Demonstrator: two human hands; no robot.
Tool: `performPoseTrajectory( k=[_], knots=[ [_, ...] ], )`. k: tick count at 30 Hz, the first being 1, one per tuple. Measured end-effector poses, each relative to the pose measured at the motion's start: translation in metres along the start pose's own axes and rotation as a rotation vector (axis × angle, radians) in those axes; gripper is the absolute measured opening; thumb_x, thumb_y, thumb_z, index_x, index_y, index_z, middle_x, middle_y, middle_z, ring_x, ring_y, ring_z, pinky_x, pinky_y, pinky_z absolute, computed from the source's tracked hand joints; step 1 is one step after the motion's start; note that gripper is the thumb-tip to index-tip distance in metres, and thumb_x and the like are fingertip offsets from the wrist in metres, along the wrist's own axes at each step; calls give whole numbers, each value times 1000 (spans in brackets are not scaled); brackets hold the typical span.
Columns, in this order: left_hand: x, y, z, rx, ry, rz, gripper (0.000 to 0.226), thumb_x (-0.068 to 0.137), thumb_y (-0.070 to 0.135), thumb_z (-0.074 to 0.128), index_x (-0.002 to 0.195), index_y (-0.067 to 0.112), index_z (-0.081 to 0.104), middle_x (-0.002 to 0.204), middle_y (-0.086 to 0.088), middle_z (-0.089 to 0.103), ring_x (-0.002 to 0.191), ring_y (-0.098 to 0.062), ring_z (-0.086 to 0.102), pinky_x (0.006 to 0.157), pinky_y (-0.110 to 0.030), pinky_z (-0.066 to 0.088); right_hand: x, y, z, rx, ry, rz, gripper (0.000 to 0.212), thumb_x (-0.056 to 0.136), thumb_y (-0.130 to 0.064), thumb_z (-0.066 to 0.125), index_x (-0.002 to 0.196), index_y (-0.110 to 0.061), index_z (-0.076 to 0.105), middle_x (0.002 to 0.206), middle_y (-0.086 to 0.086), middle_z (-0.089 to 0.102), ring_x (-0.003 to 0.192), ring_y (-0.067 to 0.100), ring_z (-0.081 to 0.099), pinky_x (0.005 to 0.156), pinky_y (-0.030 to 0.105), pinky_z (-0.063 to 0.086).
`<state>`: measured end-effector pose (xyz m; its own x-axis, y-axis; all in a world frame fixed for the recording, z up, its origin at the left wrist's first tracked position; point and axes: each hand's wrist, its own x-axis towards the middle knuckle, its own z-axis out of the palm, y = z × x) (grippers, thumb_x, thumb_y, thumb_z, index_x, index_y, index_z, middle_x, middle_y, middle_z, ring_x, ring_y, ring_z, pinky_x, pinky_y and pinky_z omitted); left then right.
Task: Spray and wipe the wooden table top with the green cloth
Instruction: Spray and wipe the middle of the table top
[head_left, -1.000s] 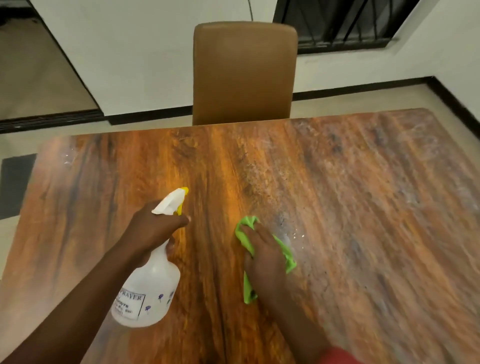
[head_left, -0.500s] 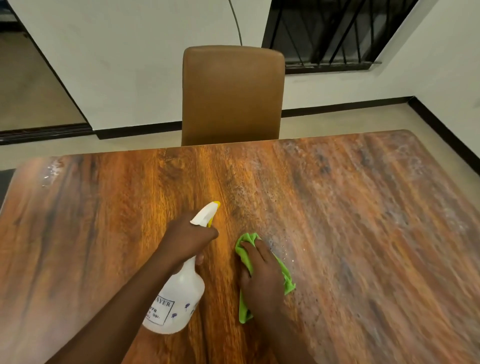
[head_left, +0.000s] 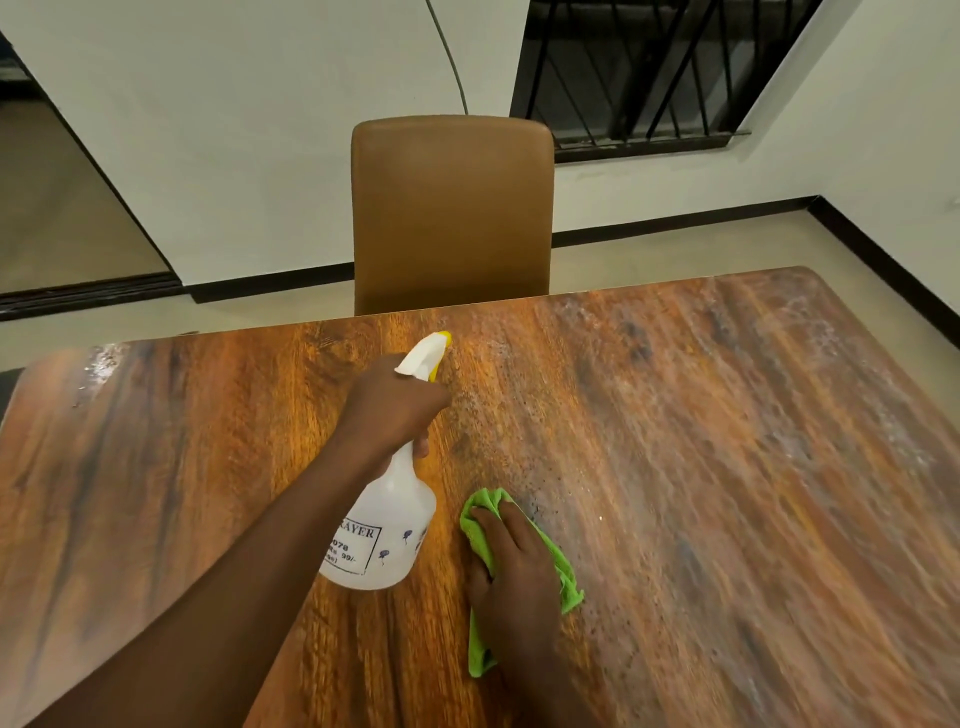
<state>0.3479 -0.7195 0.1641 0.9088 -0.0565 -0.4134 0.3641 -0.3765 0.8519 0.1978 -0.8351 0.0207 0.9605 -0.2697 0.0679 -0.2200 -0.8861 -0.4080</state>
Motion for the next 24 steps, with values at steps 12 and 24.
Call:
performPoseTrajectory(
  k=[12, 24],
  knots=[
    [-9, -27, -7, 14, -20, -109, 28, 82, 8, 66, 104, 16, 52, 73, -19, 57, 46, -26, 51, 53, -33, 46, 2, 4, 1, 17, 23, -6, 52, 65, -33, 65, 117, -26, 67, 123, -1, 64, 109, 23, 63, 90, 34, 45],
    [-44, -63, 1, 22, -71, -178, 25, 80, 11, 71, 101, 10, 59, 64, -18, 57, 44, -25, 50, 50, -30, 43, -3, 3, 4, 65, 34, -16, 50, 69, -30, 64, 118, -25, 66, 125, 1, 63, 111, 24, 61, 90, 37, 47]
  ],
)
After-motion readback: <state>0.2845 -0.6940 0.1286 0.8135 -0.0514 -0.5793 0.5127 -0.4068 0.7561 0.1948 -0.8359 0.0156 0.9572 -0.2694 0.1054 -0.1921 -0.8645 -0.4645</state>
